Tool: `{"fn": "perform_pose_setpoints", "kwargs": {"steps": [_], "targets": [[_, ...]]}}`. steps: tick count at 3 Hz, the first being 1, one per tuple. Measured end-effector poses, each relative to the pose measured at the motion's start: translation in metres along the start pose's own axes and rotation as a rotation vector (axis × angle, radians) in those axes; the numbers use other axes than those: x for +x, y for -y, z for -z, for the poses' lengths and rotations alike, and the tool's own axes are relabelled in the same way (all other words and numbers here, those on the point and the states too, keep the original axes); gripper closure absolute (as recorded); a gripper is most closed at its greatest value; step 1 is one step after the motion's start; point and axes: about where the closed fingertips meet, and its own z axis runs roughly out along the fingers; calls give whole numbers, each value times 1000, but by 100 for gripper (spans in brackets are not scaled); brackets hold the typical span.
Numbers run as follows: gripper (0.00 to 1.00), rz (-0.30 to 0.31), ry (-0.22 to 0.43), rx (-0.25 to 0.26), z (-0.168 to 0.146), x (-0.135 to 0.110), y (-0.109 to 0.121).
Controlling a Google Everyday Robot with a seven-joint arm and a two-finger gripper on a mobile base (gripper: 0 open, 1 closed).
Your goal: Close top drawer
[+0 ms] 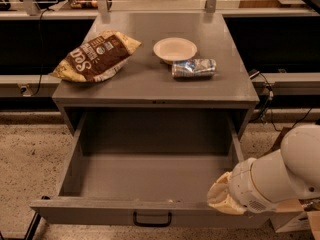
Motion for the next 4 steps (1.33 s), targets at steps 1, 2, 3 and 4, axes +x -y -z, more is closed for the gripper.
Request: {"fn": "perform_pose_setpoints", "kwargs": {"steps": [1,2,3,4], "targets": [[40,48,-14,55,20,-19,4],[40,46,-23,71,23,-23,-4],[63,20,-23,48,13,-10,-24],[87,-45,-11,20,-2,24,-45]]}}
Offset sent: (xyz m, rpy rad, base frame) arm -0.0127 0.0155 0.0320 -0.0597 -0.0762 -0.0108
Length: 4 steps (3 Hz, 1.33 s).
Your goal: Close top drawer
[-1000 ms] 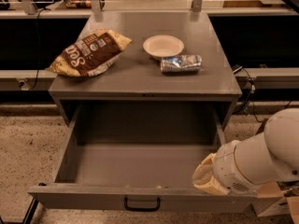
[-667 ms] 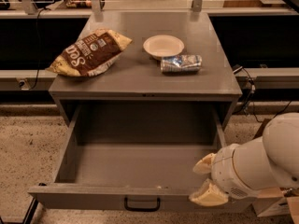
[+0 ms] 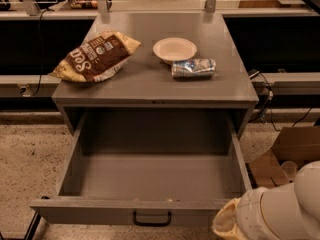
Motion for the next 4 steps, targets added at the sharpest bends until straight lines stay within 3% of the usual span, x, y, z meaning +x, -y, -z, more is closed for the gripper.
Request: {"fn": "perform_pose_setpoints", "kwargs": {"steps": [1,2,3,4], "targets": [[100,-30,21,-15,-10,21,-13],[100,-45,18,-26,-39,36,-15],[100,-23,69,17,-66,36,9],[100,72,126,77,-75,14,39]]}}
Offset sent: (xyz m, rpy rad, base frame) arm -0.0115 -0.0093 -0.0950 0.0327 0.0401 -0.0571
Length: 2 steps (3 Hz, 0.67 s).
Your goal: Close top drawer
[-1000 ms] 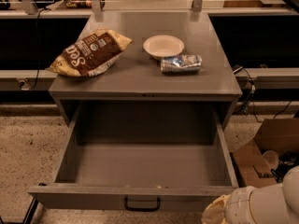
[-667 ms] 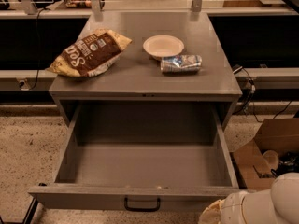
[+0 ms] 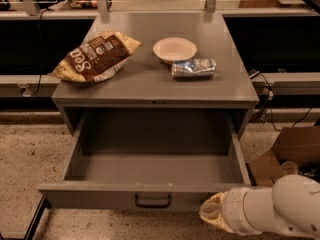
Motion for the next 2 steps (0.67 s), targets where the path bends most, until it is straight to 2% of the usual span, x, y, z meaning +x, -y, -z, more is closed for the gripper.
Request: {"fn": "perform_pose_setpoints", "kwargs": {"steps": [1,2], "targets": [[100,111,47,42,-13,-31,39],[100,188,64,58,-37,-56,81]]}}
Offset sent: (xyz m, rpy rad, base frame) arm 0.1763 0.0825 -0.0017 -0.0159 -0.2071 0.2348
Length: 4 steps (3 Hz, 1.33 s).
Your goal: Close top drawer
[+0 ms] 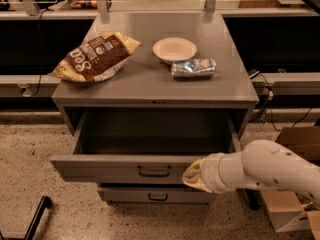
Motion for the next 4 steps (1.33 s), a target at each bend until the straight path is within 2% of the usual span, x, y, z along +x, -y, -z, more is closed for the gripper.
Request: {"fn": "perform_pose_setpoints", "kwargs": {"steps": [1,2,3,4], "targets": [[100,46,11,-28,-14,-18,2],[100,45,11,-27,-14,-18,2],[100,40,15,24,-19,-7,22],[100,40,29,94,-21,6,53]]}}
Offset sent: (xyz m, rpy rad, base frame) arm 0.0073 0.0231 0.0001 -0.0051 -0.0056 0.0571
